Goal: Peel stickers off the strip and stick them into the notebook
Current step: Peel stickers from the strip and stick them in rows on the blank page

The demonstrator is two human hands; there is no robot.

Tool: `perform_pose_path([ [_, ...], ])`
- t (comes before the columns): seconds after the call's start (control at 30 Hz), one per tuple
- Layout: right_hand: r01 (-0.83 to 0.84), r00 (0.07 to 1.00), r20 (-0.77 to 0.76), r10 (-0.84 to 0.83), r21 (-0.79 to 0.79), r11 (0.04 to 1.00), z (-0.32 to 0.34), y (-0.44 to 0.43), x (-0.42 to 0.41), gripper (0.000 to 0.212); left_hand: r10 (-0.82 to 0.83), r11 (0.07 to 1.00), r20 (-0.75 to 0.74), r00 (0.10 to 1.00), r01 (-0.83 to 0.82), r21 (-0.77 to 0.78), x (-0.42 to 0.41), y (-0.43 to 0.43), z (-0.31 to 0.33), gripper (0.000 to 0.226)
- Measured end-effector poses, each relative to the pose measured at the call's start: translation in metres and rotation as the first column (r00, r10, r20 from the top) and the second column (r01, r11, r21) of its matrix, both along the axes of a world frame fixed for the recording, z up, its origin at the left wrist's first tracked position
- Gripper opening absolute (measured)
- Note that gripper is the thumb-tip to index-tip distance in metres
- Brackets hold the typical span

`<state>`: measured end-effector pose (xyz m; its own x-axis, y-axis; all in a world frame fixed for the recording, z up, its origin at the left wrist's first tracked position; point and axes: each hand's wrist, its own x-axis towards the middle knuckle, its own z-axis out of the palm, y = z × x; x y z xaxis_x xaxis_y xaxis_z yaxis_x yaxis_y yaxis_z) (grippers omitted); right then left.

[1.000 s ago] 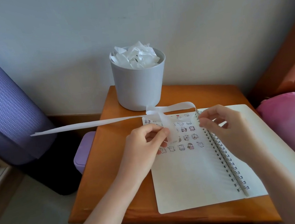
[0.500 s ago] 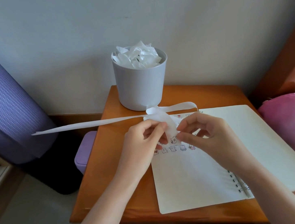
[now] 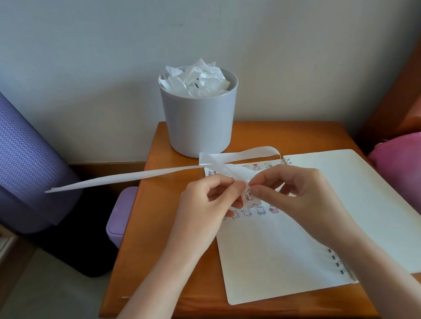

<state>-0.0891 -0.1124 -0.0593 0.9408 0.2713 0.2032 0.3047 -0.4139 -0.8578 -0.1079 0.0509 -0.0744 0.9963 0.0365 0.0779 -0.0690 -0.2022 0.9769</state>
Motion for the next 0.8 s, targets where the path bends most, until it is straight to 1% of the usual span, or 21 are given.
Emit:
perform_pose_path([
  [0.2,-0.002,1.000,0.017,0.002,-0.019,1.000,0.0001,0.0013,-0.0003,0.008,0.000,1.000,0.010,1.000,-0.001,0.009,0.0000,-0.0008,-0.0007,0.014],
  [0.33,0.013,0.998,0.063,-0.009,-0.062,0.998,-0.0016,0.0021,0.0000,0.010,0.002,1.000,0.005,1.000,-0.002,0.005,0.0002,-0.0010,-0.0010,0.015],
  [0.4,0.018,0.997,0.078,-0.014,-0.055,0.998,-0.0019,0.0033,-0.0005,0.009,0.007,1.000,0.005,1.000,-0.007,-0.001,0.0002,-0.0008,-0.0008,0.016],
  [0.53,0.014,0.997,0.075,-0.011,-0.035,0.999,-0.0019,0.0035,-0.0006,0.009,0.011,1.000,-0.002,1.000,-0.011,-0.001,0.0002,-0.0003,-0.0007,0.015],
  [0.8,0.008,0.998,0.062,-0.002,-0.090,0.996,-0.0001,0.0035,-0.0012,0.009,0.004,0.999,-0.023,1.000,-0.004,0.033,0.0003,0.0000,-0.0019,0.015],
])
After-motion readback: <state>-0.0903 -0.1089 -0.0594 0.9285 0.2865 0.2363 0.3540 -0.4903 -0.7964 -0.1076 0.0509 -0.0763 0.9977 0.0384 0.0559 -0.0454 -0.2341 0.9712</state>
